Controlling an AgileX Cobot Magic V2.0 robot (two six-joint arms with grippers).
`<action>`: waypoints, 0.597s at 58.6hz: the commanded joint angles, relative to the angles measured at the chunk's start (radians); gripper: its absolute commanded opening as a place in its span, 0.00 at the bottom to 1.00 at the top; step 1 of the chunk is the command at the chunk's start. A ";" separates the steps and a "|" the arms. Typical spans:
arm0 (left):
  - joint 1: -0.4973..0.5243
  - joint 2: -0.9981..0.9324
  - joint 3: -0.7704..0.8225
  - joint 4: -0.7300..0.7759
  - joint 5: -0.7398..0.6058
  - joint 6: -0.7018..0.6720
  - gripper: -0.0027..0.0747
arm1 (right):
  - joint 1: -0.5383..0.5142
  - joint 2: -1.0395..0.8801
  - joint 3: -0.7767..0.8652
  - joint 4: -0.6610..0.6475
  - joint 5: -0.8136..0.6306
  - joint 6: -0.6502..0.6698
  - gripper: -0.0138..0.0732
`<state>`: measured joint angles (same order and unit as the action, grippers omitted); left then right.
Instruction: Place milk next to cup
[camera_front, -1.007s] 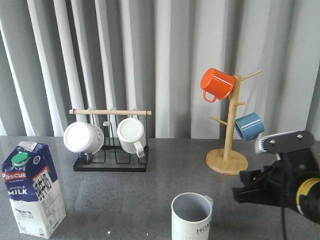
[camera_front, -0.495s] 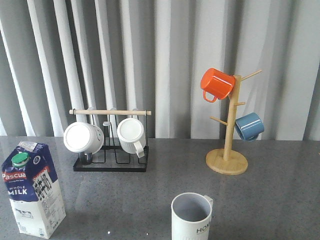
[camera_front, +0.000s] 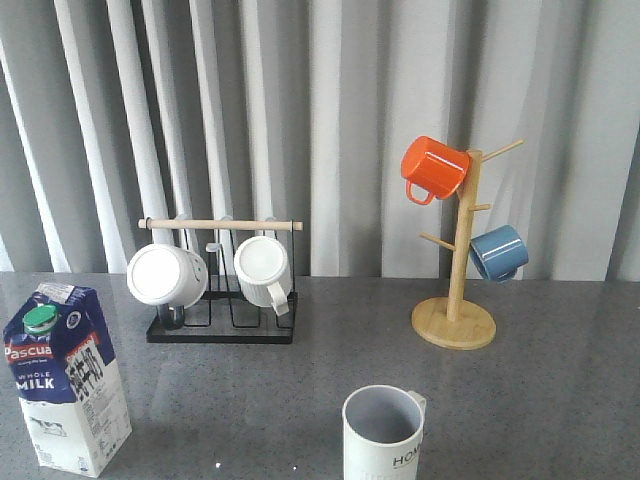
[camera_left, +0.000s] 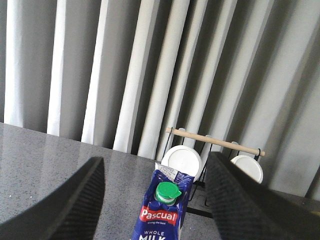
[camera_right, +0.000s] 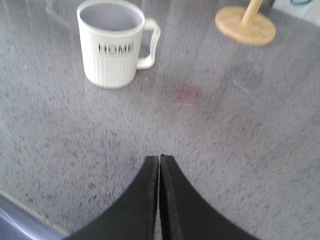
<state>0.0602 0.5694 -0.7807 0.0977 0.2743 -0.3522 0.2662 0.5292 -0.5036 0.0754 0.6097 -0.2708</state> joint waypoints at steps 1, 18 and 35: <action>-0.001 0.010 -0.034 -0.007 -0.075 -0.001 0.60 | -0.001 -0.022 0.071 0.016 -0.147 0.004 0.15; -0.001 0.010 -0.034 -0.007 -0.073 -0.001 0.60 | -0.001 -0.026 0.117 0.032 -0.193 0.011 0.15; -0.001 0.010 -0.034 -0.007 -0.075 -0.003 0.59 | -0.001 -0.026 0.118 0.031 -0.197 0.024 0.15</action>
<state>0.0602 0.5694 -0.7807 0.0977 0.2743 -0.3522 0.2662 0.5016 -0.3587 0.1009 0.4846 -0.2465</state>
